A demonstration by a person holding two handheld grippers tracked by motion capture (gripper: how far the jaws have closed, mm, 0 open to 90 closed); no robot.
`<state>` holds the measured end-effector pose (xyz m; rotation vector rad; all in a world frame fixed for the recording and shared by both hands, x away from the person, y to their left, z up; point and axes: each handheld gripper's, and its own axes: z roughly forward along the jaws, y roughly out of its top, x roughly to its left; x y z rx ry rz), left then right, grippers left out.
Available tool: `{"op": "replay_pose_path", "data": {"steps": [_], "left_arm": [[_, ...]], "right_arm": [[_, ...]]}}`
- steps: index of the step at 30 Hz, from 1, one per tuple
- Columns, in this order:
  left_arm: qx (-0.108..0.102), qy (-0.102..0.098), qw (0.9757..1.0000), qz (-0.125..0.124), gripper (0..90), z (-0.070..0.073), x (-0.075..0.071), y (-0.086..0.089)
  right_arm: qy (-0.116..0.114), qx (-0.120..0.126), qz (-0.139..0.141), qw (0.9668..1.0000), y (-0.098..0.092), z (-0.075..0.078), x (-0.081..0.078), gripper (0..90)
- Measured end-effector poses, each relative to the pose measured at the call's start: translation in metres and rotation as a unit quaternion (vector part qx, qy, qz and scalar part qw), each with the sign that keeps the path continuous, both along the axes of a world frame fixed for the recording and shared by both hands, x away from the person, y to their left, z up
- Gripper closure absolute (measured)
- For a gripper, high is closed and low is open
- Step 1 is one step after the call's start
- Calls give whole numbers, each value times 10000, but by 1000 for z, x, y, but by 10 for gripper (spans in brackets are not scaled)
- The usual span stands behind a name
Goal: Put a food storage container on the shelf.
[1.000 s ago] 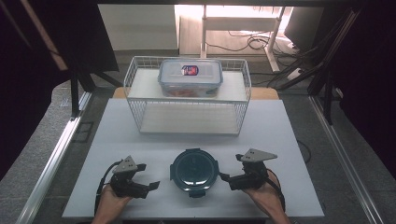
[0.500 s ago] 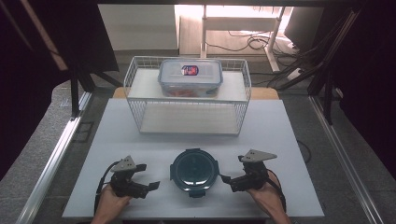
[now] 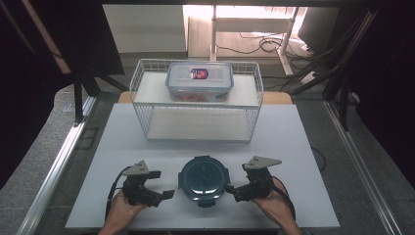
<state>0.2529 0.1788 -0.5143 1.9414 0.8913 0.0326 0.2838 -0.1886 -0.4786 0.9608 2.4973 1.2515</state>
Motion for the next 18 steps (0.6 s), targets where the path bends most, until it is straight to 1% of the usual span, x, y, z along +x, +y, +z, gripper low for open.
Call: {"op": "replay_pose_path", "data": {"steps": [2,3,5,6,7,10,12,14,15,16,18], "left_arm": [[-74,48,9999,-131,16,3,4,-7],[-84,58,9998,-191,15,4,7,-10],[-65,66,9996,-280,6,6,12,-15],[-56,69,9996,-286,5,6,13,-16],[-68,104,9995,-290,5,6,16,-17],[-200,283,9987,-360,6,7,26,-22],[-215,393,9981,-431,6,7,33,-27],[-150,486,9973,-529,7,6,38,-33],[-74,559,9967,-585,6,5,41,-37],[-17,615,9962,-621,6,3,43,-40],[92,729,9949,-689,6,0,43,-43]], "right_arm": [[5,50,-21,10000,3,3,0,0],[61,58,-3,10000,5,4,0,0],[101,6,30,9999,9,5,0,0],[129,31,73,9999,11,6,0,0],[144,6,76,9999,12,6,0,0],[242,-10,174,9996,18,7,2,0],[354,-58,222,9991,22,7,5,5],[478,-74,274,9985,26,4,9,9],[537,-66,276,9982,27,3,11,15],[693,-77,227,9973,29,0,15,21],[905,-35,208,9957,28,-5,21,36]]}}
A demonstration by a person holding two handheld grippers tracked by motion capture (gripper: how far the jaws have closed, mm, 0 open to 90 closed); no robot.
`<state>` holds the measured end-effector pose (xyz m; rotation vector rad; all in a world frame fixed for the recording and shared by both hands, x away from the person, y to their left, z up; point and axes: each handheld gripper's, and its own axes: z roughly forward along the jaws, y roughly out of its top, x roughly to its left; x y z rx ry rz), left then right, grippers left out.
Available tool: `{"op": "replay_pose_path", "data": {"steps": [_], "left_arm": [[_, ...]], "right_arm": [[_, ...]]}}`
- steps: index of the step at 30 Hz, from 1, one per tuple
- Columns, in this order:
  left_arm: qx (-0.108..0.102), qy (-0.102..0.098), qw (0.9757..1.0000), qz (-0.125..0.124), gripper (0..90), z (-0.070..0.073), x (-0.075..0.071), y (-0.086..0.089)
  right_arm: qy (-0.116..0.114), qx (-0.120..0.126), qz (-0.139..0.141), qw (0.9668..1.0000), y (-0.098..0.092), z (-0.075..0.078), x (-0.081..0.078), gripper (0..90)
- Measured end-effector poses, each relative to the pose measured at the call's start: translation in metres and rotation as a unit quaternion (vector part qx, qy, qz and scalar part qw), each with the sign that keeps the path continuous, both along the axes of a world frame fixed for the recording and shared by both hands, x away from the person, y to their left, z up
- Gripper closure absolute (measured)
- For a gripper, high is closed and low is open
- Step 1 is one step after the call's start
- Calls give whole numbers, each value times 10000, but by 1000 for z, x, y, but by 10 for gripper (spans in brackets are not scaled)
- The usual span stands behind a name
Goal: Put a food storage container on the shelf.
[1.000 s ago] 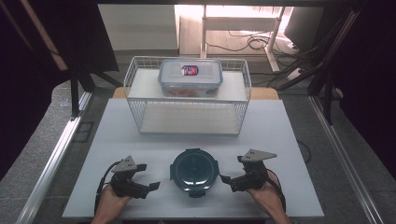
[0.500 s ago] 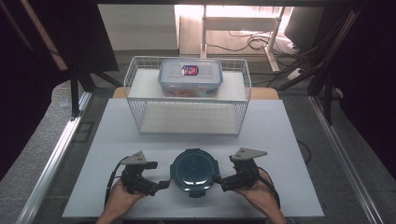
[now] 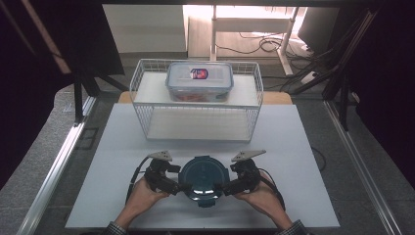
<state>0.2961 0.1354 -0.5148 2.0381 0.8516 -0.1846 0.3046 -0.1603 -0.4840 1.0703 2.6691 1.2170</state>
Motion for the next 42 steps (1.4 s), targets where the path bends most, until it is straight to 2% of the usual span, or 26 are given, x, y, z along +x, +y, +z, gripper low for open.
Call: {"op": "replay_pose_path", "data": {"steps": [1,3,5,7,9,11,13,16,18,20,23,24,25,26,29,31,34,37,41,42], "left_arm": [[40,85,10000,-28,7,-2,-1,-1],[-122,268,9996,-29,14,-6,-2,0],[-241,411,9989,-43,21,-6,-5,1],[-317,599,9975,-213,39,-8,-7,-1],[-221,693,9970,-259,21,-10,-12,-3],[-56,695,9969,-375,41,-10,-18,-3],[-78,735,9965,-389,88,-10,-20,1],[-339,915,9947,-318,150,-12,-19,8],[-685,1106,9914,-142,183,-16,-16,14],[-887,1137,9895,39,195,-16,-14,18],[-800,891,9922,347,217,-12,-14,21],[-782,875,9922,416,226,-11,-13,21],[-841,879,9918,385,262,-10,-12,22],[-815,885,9919,398,323,-10,-12,21],[-708,857,9927,466,343,-8,-13,19],[-774,893,9918,478,377,-7,-15,23],[-812,764,9929,416,435,-5,-19,25],[-690,473,9961,298,453,0,-24,23],[-610,121,9980,114,471,4,-30,22],[-605,61,9981,72,475,4,-30,22]], "right_arm": [[83,16,5,10000,-1,-2,1,39],[439,219,55,9988,-4,-7,4,66],[587,285,116,9978,-5,-7,4,104],[707,271,158,9970,-7,-7,3,114],[792,227,162,9965,-9,-8,1,153],[814,328,100,9961,-14,-7,0,219],[850,377,21,9957,-17,-6,-1,276],[945,443,-24,9945,-19,-5,0,316],[1025,501,-64,9934,-21,-6,2,334],[1041,554,-39,9930,-22,-7,3,324],[1099,611,13,9921,-22,-10,7,269],[1134,647,21,9914,-22,-11,8,264],[1164,680,31,9909,-22,-12,9,263],[1172,678,40,9908,-22,-11,9,281],[1057,597,-31,9926,-24,-6,7,376],[1110,651,-85,9917,-25,-7,6,399],[1068,692,-69,9918,-26,-3,3,446],[1047,733,-21,9918,-29,-2,0,462],[1241,946,37,9877,-36,-6,1,404],[1339,1044,82,9854,-37,-7,2,400]]}}
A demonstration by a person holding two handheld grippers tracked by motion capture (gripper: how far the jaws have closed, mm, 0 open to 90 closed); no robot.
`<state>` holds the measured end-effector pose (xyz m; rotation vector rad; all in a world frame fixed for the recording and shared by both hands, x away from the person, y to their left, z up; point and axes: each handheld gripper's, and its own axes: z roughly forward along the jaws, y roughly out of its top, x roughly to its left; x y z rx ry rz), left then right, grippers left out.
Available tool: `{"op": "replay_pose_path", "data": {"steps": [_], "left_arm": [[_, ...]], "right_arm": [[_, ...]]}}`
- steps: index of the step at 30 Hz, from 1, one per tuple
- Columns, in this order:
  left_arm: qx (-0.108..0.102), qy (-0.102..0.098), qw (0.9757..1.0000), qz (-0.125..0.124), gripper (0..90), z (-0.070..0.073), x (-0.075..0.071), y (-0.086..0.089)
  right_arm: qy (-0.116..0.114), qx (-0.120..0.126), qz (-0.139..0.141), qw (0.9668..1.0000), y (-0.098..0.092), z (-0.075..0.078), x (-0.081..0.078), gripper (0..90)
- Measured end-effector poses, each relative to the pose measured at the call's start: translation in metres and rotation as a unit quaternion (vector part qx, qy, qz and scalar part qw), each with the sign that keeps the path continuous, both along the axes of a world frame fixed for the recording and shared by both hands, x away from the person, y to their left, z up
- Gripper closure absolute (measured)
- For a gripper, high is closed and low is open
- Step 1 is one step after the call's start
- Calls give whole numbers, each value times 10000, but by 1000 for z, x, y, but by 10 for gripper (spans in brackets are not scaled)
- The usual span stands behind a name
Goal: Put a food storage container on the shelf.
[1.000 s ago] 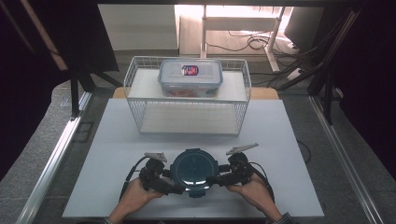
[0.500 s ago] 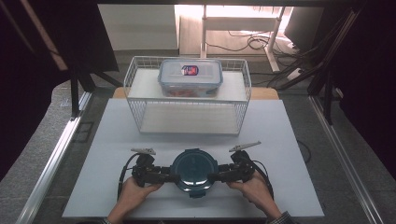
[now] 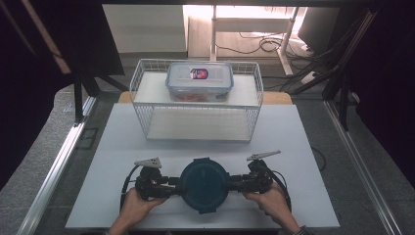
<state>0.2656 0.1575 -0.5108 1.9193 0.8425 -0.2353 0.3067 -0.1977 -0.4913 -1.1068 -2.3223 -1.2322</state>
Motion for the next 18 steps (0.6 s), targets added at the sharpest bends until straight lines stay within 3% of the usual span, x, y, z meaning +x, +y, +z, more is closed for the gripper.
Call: {"op": "replay_pose_path", "data": {"steps": [2,9,15,18], "left_arm": [[-32,-35,10000,-43,480,-1,0,1],[-366,199,9990,184,508,-9,-5,9],[-735,496,9954,356,542,-15,-7,14],[-860,624,9937,369,564,-15,-8,15]], "right_arm": [[171,174,106,9996,-1,-1,0,455],[89,146,-35,9998,-1,4,-7,523],[-60,84,-155,9998,1,9,-16,539],[44,125,-298,9995,1,11,-19,559]]}}
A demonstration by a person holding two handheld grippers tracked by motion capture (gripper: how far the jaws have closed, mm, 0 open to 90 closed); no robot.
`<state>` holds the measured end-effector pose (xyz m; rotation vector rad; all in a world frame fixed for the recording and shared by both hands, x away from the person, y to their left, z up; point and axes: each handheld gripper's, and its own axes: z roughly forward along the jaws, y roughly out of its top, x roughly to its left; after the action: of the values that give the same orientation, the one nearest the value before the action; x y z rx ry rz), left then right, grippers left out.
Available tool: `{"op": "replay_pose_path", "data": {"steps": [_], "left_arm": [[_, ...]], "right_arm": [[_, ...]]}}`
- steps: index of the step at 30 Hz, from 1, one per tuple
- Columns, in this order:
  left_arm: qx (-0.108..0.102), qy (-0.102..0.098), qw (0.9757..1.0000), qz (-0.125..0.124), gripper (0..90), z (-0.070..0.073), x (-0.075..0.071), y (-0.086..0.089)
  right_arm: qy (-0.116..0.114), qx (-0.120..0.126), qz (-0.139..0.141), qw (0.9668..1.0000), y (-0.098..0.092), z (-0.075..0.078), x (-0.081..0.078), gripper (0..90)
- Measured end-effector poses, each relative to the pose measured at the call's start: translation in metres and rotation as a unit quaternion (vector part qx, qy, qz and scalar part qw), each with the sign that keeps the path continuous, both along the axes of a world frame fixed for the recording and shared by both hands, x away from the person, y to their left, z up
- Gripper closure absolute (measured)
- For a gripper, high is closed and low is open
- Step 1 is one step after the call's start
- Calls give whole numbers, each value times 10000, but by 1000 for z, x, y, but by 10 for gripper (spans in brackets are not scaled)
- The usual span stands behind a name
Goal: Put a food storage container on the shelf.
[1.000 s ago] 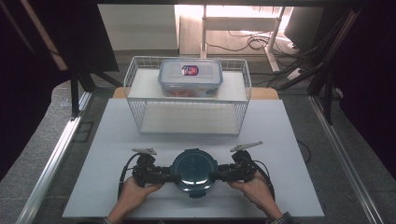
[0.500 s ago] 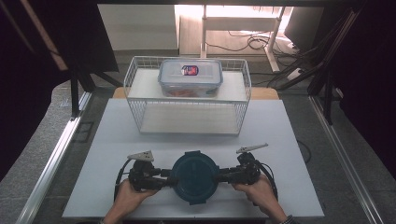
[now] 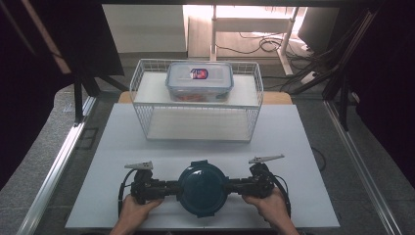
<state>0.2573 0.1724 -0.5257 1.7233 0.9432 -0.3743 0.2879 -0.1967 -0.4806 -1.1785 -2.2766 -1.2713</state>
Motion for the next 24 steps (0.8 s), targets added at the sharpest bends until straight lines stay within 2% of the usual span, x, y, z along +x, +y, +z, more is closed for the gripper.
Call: {"op": "replay_pose_path", "data": {"steps": [4,6,8,9,15,19,24], "left_arm": [[28,-87,9999,81,577,5,-1,-1],[65,-96,9998,145,580,8,0,-1],[-42,-27,9998,191,582,7,3,1],[-19,-42,9998,189,582,8,4,1],[65,-343,9992,186,582,25,10,3],[94,-469,9986,217,581,37,16,4],[163,-576,9979,235,580,54,26,5]], "right_arm": [[-26,-59,-93,9999,0,2,-3,569],[-192,-131,-95,9997,1,5,-4,570],[-309,-183,-77,9993,3,6,-4,571],[-341,-194,-71,9992,3,7,-4,571],[-483,-84,-66,9988,3,14,1,571],[-712,-65,-69,9974,5,26,6,571],[-836,6,-87,9965,6,38,15,569]]}}
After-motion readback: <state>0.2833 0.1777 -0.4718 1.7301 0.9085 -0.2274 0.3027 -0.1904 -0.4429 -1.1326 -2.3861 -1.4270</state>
